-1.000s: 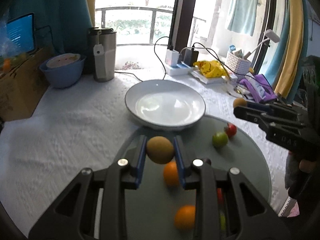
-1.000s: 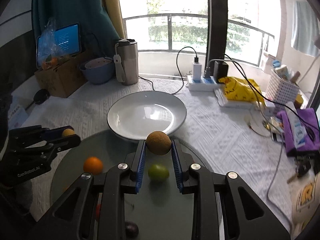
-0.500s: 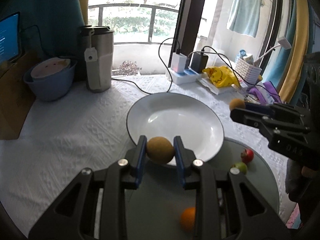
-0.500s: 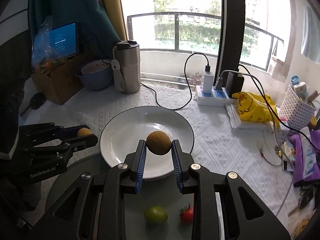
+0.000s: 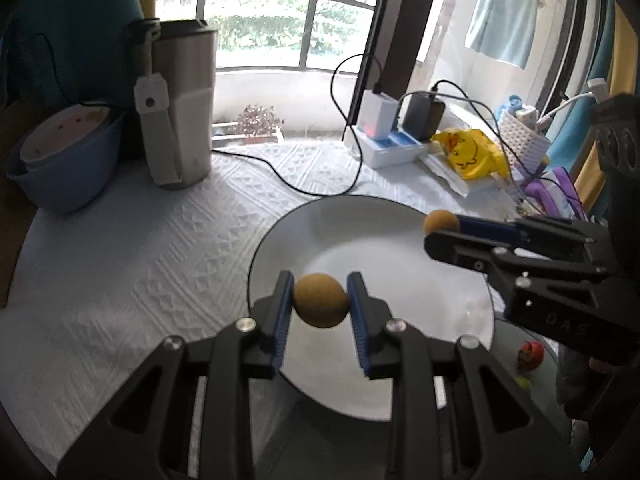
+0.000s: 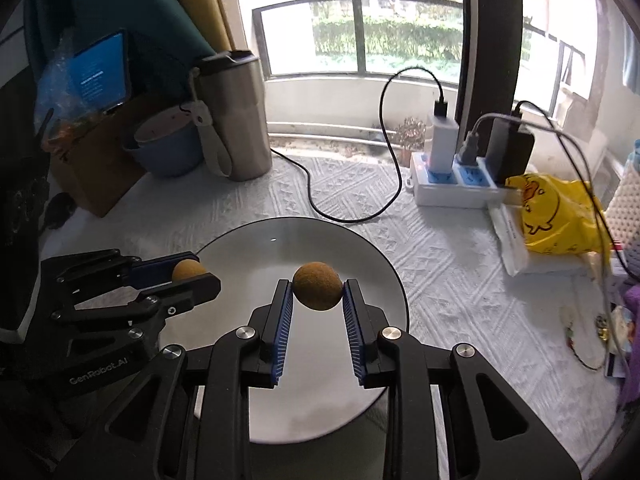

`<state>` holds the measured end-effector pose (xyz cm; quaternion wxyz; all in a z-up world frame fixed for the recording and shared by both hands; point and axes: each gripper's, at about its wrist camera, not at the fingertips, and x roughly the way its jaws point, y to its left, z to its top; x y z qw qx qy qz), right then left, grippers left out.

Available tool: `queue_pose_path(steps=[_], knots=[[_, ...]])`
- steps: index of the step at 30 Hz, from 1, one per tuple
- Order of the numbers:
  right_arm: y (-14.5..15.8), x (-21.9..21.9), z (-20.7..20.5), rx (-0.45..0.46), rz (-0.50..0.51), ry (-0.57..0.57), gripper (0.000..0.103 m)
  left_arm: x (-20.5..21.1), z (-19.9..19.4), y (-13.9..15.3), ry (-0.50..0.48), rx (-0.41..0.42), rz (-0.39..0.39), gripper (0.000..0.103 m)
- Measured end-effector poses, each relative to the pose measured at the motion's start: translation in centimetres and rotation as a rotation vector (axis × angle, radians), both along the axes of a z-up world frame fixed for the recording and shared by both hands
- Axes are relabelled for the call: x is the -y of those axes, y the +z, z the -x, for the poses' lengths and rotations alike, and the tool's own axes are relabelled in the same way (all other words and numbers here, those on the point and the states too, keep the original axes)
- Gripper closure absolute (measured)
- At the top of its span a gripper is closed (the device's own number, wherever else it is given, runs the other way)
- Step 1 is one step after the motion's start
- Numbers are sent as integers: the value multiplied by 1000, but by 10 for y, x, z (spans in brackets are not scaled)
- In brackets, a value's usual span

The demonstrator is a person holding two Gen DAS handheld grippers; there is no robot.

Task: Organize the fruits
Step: 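Carry both fruits into the white bowl and open both tools, then move both tools back over the mat toward the green apple and dark cherry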

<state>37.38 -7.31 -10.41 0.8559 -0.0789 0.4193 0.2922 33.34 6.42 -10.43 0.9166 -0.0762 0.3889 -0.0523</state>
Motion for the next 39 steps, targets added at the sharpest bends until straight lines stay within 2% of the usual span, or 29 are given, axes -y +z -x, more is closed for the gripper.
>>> queue_pose_path(steps=[8, 18, 25, 28, 33, 39], knots=[[-17, -11, -20, -49, 16, 1, 75, -5, -18, -12, 7, -29, 2, 75], [-16, -20, -25, -58, 24, 6, 75, -7, -23, -16, 16, -38, 16, 73], [-4, -17, -14, -16, 20, 8, 75, -8, -11, -1, 18, -3, 18, 73], [3, -14, -6, -1, 19, 3, 75, -8, -3, 7, 21, 10, 26, 70], [18, -7, 14, 23, 16, -4, 75, -6, 14, 18, 21, 35, 40, 60], [36, 2, 41, 57, 8, -9, 75, -1, 43, 35, 18, 70, 43, 60]])
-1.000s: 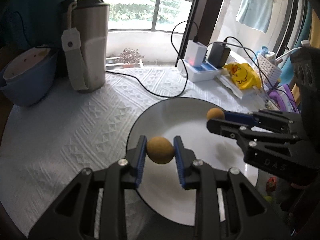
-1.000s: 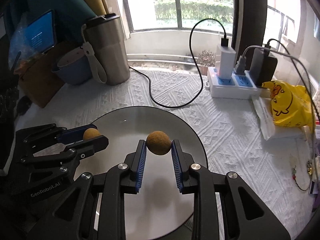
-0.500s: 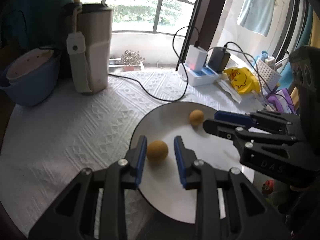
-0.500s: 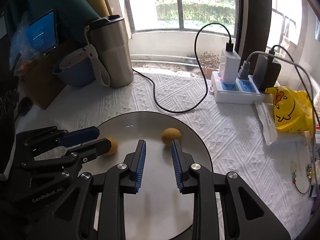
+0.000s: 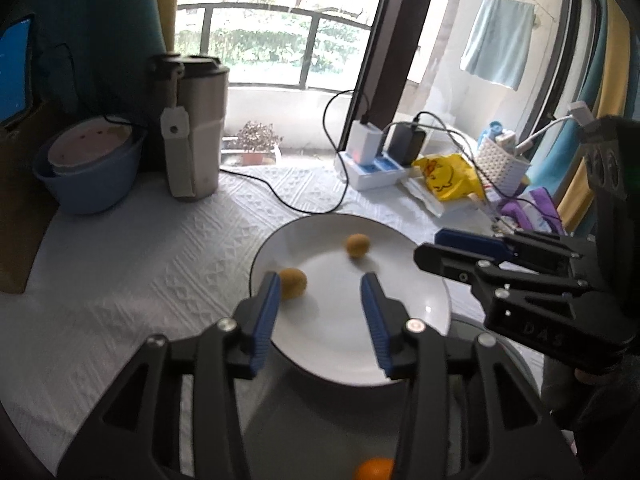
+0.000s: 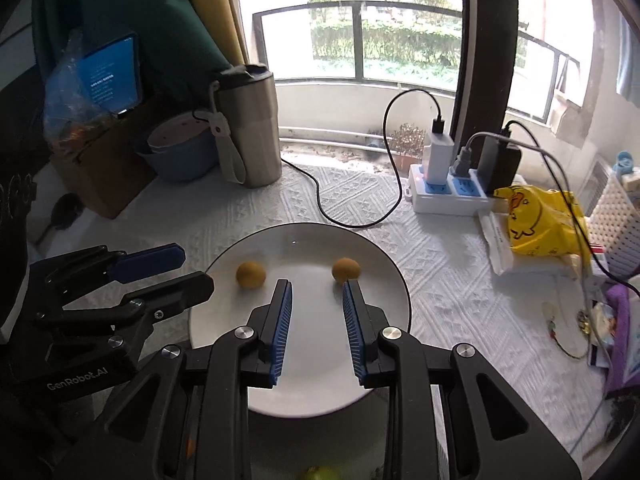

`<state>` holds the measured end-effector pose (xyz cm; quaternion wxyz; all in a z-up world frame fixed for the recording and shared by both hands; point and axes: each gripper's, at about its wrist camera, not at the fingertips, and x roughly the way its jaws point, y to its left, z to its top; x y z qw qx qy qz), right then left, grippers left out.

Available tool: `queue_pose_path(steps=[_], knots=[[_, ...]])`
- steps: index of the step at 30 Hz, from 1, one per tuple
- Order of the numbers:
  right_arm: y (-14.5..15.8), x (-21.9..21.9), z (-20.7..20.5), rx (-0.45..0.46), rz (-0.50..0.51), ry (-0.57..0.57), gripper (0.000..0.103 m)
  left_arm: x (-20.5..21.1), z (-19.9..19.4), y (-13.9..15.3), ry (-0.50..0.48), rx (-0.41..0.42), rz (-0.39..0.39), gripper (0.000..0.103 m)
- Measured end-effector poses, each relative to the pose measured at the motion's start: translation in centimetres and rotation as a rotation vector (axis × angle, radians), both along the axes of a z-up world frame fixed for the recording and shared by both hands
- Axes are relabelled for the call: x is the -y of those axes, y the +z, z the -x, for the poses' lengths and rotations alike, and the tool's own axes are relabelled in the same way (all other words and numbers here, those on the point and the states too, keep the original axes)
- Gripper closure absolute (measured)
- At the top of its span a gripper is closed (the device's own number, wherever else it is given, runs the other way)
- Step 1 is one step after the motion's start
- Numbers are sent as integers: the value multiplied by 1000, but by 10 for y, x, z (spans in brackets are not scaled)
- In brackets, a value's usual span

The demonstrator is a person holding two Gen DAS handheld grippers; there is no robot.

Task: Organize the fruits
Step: 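Move both tools back over the mat toward the green apple and dark cherry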

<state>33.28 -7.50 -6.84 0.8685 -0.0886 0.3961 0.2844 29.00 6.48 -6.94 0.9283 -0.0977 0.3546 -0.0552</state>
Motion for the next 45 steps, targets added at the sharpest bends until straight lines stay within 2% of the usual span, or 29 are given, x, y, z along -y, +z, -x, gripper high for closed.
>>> queue_pose_path(steps=[8, 25, 28, 29, 30, 45], knots=[[19, 20, 36, 32, -13, -20, 75, 11, 39, 14, -10, 35, -6, 59], [25, 54, 105, 46, -38, -19, 75, 47, 104, 21, -26, 53, -1, 57], [24, 60, 117, 50, -40, -14, 75, 52, 115, 22, -28, 63, -6, 49], [24, 62, 119, 51, -41, -13, 75, 53, 118, 22, -28, 63, -3, 36], [23, 64, 123, 50, -42, -12, 75, 54, 121, 22, -29, 63, 5, 27], [1, 87, 163, 23, -51, -1, 75, 81, 166, -3, -24, 33, 1, 25]])
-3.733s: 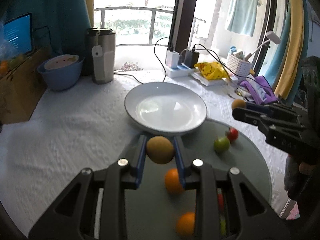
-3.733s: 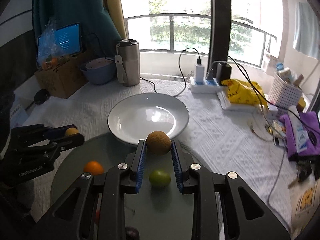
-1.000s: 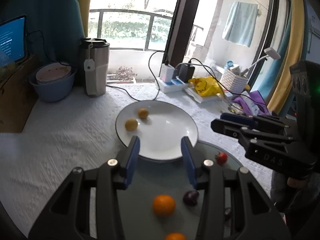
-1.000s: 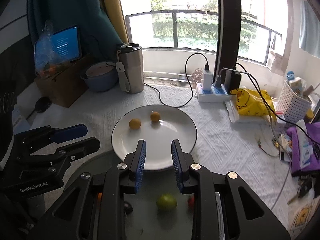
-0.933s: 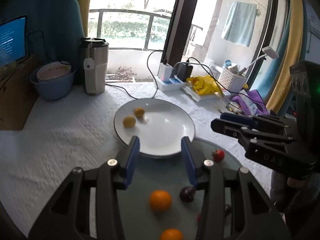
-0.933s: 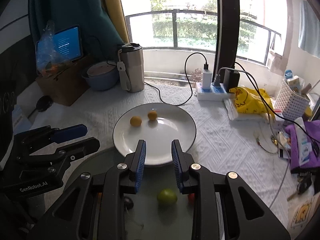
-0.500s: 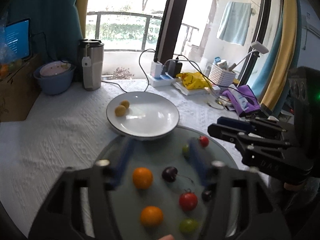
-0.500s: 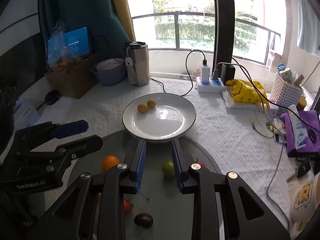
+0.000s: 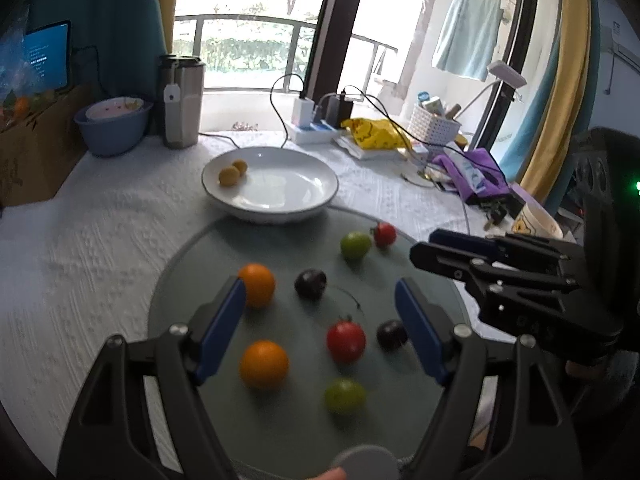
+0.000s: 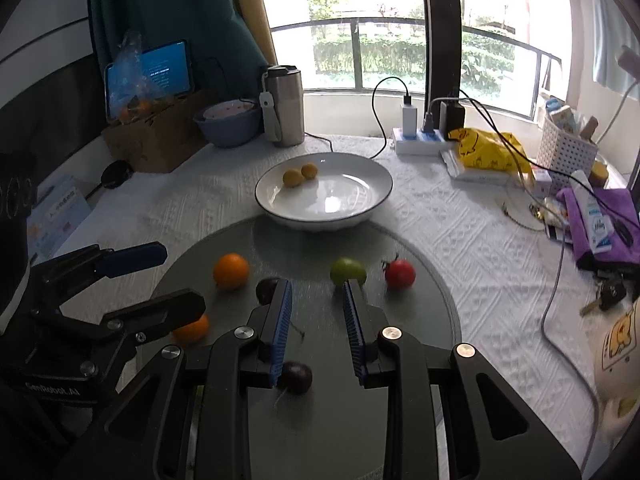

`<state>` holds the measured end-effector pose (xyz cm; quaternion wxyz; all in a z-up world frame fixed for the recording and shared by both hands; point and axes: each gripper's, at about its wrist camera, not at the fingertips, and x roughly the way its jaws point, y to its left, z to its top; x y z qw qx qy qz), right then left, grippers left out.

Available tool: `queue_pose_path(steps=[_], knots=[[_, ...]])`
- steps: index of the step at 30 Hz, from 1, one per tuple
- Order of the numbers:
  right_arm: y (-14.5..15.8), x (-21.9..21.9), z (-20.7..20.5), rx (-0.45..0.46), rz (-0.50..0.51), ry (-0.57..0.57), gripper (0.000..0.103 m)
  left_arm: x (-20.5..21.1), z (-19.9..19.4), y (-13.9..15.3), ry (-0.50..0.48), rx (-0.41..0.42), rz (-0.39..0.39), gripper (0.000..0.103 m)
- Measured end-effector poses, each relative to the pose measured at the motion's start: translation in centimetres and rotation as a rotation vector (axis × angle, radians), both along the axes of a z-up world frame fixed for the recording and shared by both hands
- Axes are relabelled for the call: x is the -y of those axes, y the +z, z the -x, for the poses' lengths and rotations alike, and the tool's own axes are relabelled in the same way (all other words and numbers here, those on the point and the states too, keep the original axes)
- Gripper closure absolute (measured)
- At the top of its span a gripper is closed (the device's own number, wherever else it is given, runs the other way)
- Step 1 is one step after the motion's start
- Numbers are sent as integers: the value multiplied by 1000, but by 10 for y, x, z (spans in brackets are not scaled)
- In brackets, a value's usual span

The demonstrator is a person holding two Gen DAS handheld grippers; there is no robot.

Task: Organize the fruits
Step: 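Move both tools back over the mat toward the green apple and dark cherry, then grasp the green apple with the left tool while the right tool grasps the dark cherry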

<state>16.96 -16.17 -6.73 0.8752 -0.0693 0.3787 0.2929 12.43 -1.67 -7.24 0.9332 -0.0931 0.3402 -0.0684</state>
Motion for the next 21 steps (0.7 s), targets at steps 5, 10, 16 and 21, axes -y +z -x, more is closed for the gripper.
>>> queue_pose_path(steps=[5, 10, 16, 21], knots=[[-6, 8, 11, -4, -3, -1, 75, 6, 15, -10, 6, -9, 8, 25], [-11, 12, 17, -9, -4, 1, 75, 11, 24, -17, 11, -21, 10, 25], [-25, 11, 24, -31, -11, 18, 65, 18, 32, -26, 12, -44, -7, 25], [-36, 11, 26, -53, -13, 40, 64, 25, 36, -38, 6, -91, -18, 25]])
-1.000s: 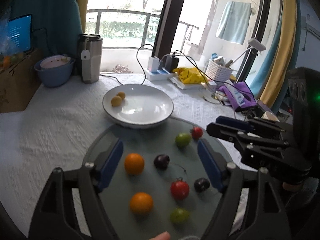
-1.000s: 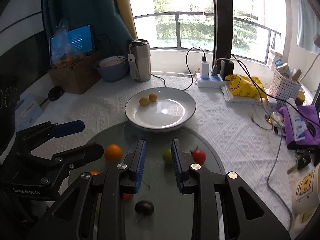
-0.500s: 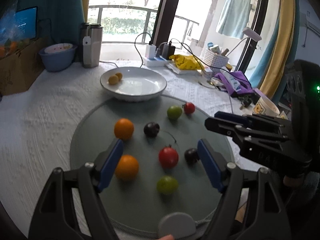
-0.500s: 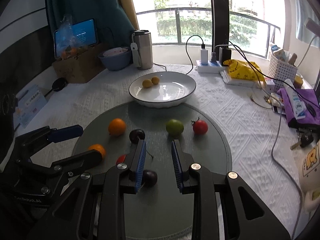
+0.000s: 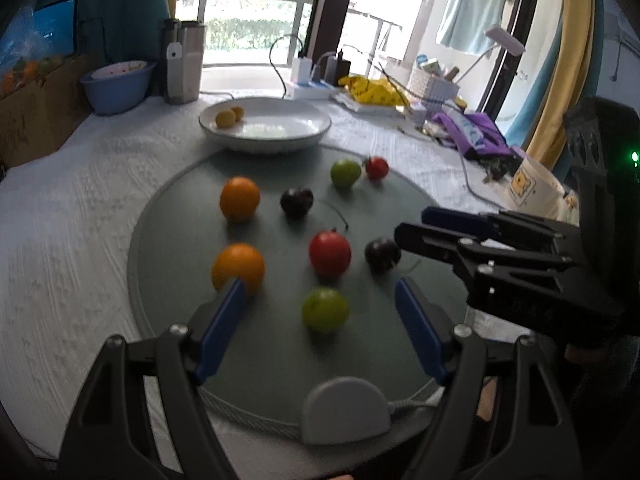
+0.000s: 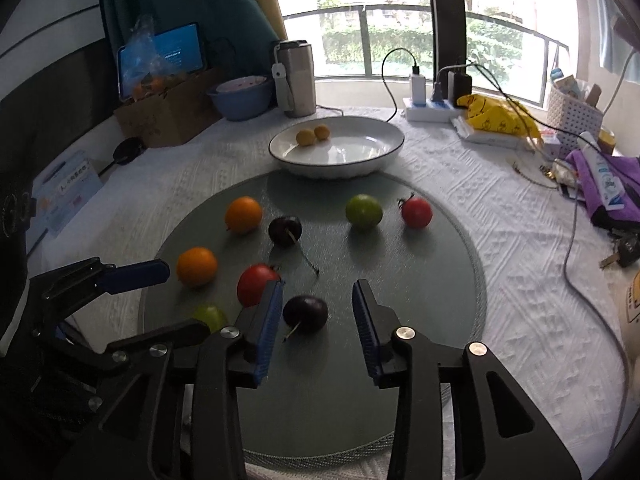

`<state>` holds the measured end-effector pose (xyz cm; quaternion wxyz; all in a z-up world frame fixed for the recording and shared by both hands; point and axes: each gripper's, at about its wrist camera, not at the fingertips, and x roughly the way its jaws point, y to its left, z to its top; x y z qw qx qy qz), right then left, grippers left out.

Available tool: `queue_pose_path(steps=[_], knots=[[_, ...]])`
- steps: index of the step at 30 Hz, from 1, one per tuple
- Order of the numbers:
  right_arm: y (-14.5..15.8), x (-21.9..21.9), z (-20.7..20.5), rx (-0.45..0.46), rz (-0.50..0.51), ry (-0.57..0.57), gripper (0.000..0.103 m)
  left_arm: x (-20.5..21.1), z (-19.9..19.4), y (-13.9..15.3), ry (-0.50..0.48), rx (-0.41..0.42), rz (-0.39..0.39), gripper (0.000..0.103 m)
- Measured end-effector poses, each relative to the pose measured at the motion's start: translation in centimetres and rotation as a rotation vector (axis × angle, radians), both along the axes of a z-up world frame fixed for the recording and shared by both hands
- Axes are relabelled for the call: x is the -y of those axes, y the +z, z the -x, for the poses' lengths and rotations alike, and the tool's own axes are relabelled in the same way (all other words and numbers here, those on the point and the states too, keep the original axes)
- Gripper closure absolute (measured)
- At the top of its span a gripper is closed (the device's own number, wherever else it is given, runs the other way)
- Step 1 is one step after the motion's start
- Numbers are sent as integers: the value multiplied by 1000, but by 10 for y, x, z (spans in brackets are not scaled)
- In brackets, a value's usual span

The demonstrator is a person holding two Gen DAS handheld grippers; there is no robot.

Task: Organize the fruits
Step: 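Grasp the green apple with the left tool while the right tool grasps the dark cherry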

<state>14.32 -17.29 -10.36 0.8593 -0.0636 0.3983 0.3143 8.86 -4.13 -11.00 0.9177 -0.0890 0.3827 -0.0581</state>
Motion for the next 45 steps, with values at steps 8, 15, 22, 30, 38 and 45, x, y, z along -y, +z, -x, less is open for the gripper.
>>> queue_pose_path(steps=[8, 15, 22, 30, 38, 45], knots=[[-15, 2, -3, -42, -10, 39, 57, 11, -2, -10, -7, -47, -28, 25], [-23, -4, -5, -63, 1, 92, 57, 19, -5, -21, -20, -82, -56, 26], [-28, -10, -11, -84, 1, 127, 57, 24, -8, -23, -7, -89, -104, 42], [-29, -14, -10, -80, 7, 158, 70, 25, -10, -24, 37, -92, -152, 58], [-28, -11, -13, -93, -13, 155, 73, 22, -10, -24, 80, -88, -160, 62], [-26, -5, -13, -93, -36, 149, 73, 23, -11, -23, 86, -87, -154, 74]])
